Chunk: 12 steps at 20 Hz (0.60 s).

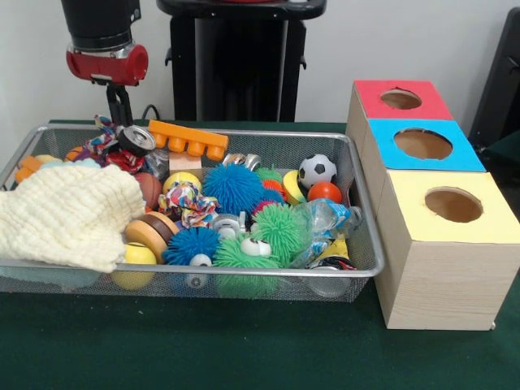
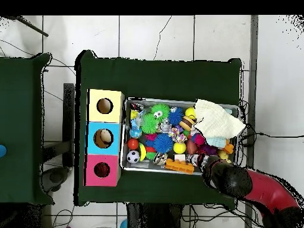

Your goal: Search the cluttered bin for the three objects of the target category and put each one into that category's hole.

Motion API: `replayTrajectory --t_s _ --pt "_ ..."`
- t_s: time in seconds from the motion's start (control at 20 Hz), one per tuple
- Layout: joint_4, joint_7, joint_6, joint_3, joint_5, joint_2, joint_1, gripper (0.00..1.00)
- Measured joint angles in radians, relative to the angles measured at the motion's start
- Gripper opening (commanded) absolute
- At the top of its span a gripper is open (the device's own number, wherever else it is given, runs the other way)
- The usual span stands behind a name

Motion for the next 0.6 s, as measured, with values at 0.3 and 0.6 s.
replayTrajectory --t_s 0.3,0.6 --pt "0.000 0.000 0.002 0.031 -0.021 0.001 -0.022 0.00" --pt "-0.010 0.000 0.002 0.058 -0.084 0.043 -0.059 0.00"
